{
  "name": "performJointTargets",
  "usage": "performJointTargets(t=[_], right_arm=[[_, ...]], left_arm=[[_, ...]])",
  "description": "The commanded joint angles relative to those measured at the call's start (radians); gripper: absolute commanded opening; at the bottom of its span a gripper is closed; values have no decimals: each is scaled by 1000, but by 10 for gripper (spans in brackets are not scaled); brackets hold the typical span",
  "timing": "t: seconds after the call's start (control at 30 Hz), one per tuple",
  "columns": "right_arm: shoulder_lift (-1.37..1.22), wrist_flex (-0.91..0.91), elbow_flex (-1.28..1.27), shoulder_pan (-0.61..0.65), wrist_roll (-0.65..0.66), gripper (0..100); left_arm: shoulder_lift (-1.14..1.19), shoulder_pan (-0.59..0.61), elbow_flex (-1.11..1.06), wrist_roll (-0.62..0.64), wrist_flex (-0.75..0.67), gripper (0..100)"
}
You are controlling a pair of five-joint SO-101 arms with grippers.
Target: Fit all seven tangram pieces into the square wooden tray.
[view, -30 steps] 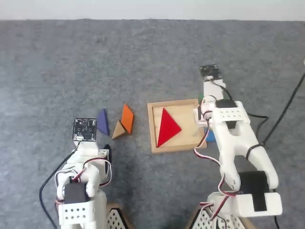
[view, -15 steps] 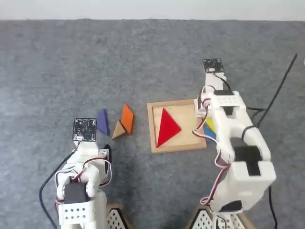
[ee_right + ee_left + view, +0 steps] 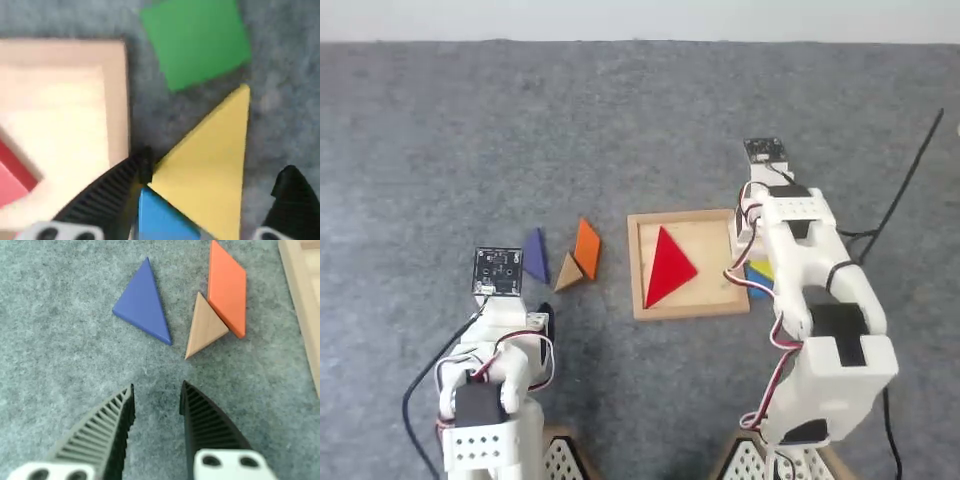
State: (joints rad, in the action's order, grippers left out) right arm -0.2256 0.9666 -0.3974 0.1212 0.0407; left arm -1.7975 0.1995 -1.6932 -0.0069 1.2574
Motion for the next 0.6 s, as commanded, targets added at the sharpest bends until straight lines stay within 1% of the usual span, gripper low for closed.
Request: performJointTargets(t=[0.0,0.1,0.17,0.3,0.57], right_arm=[[111,41,-12,27,21,387],[142,53,-51,36,32,388],[143,53,-77,36,66,388],[125,56,-100,27,81,389],[28,51,-18,28,94,387]], left_arm=[[-18,2,8,8,3,151],[-18,2,8,8,3,151],[-18,2,8,8,3,151],[-18,2,8,8,3,151],[-18,2,8,8,3,151]])
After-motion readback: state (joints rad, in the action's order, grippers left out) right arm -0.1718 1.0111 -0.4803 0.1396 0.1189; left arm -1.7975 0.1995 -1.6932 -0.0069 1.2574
